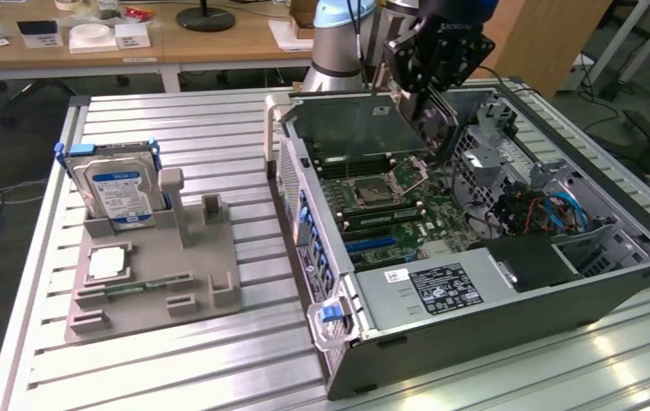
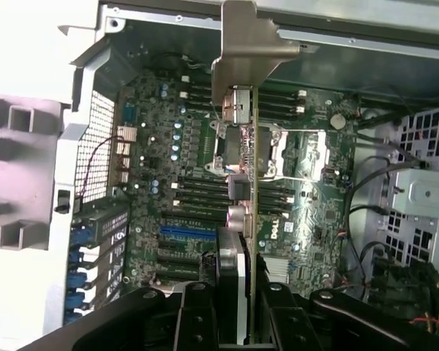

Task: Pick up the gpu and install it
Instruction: 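Insert the gpu into the slot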

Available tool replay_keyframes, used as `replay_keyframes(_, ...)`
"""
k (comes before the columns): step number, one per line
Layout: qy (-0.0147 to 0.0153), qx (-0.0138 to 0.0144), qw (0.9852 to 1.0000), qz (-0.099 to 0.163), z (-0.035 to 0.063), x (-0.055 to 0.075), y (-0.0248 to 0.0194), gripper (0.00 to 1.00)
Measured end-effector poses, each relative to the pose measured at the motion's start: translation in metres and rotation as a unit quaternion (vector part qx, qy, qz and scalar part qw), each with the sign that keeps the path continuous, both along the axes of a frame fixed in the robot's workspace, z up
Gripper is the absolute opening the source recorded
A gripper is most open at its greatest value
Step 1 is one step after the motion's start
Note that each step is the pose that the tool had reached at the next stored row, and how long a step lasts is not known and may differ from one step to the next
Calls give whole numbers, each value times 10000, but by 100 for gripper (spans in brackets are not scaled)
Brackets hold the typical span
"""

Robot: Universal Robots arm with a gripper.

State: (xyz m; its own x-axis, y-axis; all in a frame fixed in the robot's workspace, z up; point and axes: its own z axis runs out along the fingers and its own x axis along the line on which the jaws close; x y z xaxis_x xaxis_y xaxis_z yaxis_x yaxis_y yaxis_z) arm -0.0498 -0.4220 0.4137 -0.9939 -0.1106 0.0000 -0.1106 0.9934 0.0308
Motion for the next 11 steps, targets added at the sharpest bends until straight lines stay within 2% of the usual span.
replay_keyframes(4, 0, 0, 9996, 300, 0, 0, 0, 28)
replay_keyframes(11, 0, 0, 9976, 690, 0, 0, -1, 28)
